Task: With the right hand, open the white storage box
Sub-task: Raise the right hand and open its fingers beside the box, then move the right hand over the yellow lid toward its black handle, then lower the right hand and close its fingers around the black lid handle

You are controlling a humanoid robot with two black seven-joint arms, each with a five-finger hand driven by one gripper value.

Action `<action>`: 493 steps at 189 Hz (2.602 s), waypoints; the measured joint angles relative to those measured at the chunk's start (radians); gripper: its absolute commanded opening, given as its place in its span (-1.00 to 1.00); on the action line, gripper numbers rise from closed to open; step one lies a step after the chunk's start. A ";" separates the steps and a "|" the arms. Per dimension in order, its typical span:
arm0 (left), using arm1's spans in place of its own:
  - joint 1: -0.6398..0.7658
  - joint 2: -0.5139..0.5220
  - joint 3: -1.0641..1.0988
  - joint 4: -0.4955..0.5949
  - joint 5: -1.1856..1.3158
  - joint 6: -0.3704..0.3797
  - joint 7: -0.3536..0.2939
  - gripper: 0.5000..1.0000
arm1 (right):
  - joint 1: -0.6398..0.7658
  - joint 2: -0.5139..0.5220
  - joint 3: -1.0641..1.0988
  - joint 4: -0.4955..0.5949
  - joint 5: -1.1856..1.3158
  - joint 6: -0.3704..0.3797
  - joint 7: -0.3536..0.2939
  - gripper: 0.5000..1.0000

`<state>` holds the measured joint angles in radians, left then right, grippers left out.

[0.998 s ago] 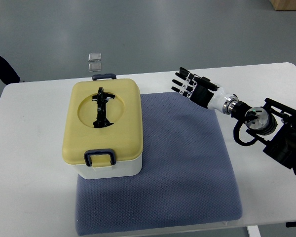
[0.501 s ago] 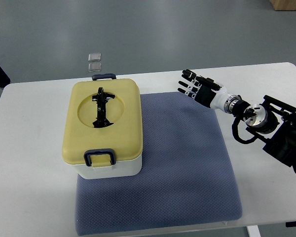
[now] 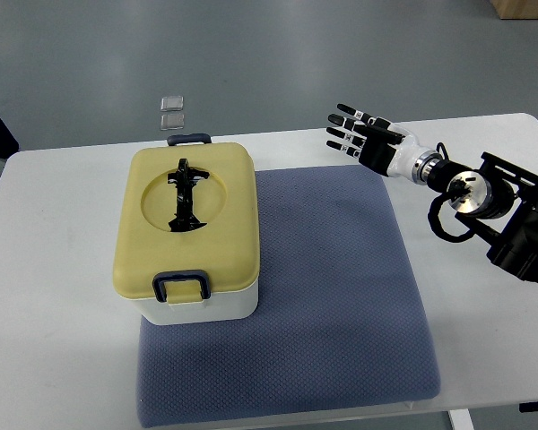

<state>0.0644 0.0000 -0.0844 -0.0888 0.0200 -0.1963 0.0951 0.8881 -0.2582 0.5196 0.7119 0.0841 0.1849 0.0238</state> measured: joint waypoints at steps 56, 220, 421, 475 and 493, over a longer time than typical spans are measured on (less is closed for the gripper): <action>0.000 0.000 0.000 0.000 0.000 0.000 0.000 1.00 | 0.061 -0.003 -0.012 0.022 -0.351 -0.068 0.067 0.72; 0.000 0.000 0.000 0.000 0.000 0.000 0.000 1.00 | 0.491 -0.068 -0.311 0.362 -1.289 0.018 0.357 0.69; 0.000 0.000 0.000 0.000 0.000 0.000 0.000 1.00 | 0.829 0.204 -0.704 0.304 -1.668 -0.045 0.395 0.57; 0.000 0.000 0.000 0.000 0.000 0.000 0.000 1.00 | 0.816 0.206 -0.714 0.302 -1.675 -0.045 0.395 0.17; 0.000 0.000 0.000 0.000 0.000 0.000 0.000 1.00 | 0.812 0.205 -0.716 0.302 -1.676 -0.046 0.395 0.03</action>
<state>0.0644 0.0000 -0.0844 -0.0886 0.0199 -0.1963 0.0947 1.7002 -0.0531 -0.1961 1.0140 -1.5920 0.1388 0.4187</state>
